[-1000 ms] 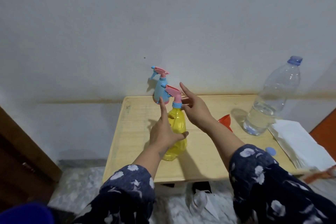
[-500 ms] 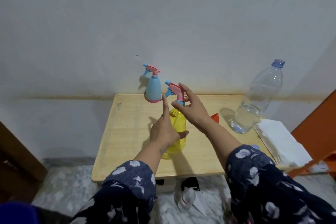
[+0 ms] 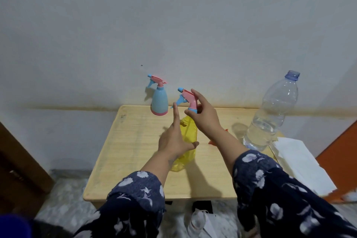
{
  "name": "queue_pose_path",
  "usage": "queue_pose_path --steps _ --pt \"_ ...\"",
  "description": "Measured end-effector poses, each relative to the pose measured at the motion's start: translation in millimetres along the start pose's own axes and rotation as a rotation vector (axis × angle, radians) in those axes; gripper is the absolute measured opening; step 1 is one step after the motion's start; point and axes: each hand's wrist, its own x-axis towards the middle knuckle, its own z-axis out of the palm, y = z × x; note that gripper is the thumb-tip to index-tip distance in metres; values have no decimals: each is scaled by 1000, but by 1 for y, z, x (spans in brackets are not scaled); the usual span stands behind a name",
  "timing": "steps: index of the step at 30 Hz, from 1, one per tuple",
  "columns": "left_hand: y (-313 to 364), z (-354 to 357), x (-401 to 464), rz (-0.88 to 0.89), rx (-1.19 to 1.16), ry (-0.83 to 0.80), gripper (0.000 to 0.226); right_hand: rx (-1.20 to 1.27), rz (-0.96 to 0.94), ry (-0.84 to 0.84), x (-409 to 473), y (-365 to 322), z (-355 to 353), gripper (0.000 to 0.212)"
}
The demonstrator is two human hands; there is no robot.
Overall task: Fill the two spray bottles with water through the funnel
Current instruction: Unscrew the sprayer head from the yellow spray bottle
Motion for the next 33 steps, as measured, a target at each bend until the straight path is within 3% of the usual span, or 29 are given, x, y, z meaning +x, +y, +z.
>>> queue_pose_path --steps 7,11,15,22,30,33 --pt "0 9 4 38 -32 -74 135 179 79 -20 41 7 -30 65" --pt "-21 13 3 -7 -48 -58 105 220 103 94 65 14 -47 63" --pt "-43 4 -1 -116 -38 14 100 207 141 135 82 25 -58 65" --pt "-48 -13 8 -181 -45 182 99 4 261 -47 78 68 -40 61" --pt "-31 -4 24 -136 -130 193 95 -276 437 -416 22 138 7 58" --pt "-31 2 27 -138 -127 183 96 -417 418 -470 16 147 19 61"
